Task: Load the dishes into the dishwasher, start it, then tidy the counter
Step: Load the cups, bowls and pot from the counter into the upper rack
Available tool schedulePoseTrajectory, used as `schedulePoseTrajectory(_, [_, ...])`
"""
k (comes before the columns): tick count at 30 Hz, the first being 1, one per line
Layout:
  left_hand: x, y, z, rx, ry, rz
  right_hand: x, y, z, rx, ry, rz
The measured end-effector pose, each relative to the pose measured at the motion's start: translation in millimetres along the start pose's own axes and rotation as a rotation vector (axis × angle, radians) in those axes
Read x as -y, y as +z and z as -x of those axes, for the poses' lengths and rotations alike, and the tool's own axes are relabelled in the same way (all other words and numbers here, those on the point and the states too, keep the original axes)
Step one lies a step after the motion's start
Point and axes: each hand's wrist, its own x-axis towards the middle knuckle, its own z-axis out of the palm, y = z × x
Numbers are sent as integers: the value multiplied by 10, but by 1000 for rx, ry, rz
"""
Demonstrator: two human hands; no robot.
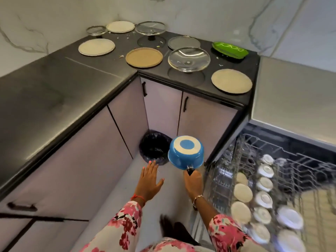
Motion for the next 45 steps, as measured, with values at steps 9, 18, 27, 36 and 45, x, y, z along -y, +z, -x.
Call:
schedulePoseTrajectory(9, [-470,817,1380,166,116,-6,-1311,-730,1309,-44,79,106])
schedulePoseTrajectory(18, [-1081,1294,2294,413,247,-94,-2238,-1510,2332,-88,285,111])
schedulePoseTrajectory(27, [-1648,1707,2289,430,372,-105,-2809,-2246,2598,-216,423,45])
schedulePoseTrajectory(36, [-2538,2120,1704,451,396,-88,-3355,-3185,2145,-259,416,-43])
schedulePoseTrajectory(45, [-3420,2296,874,394,329,-79,-3506,-4298,1877,20,279,21])
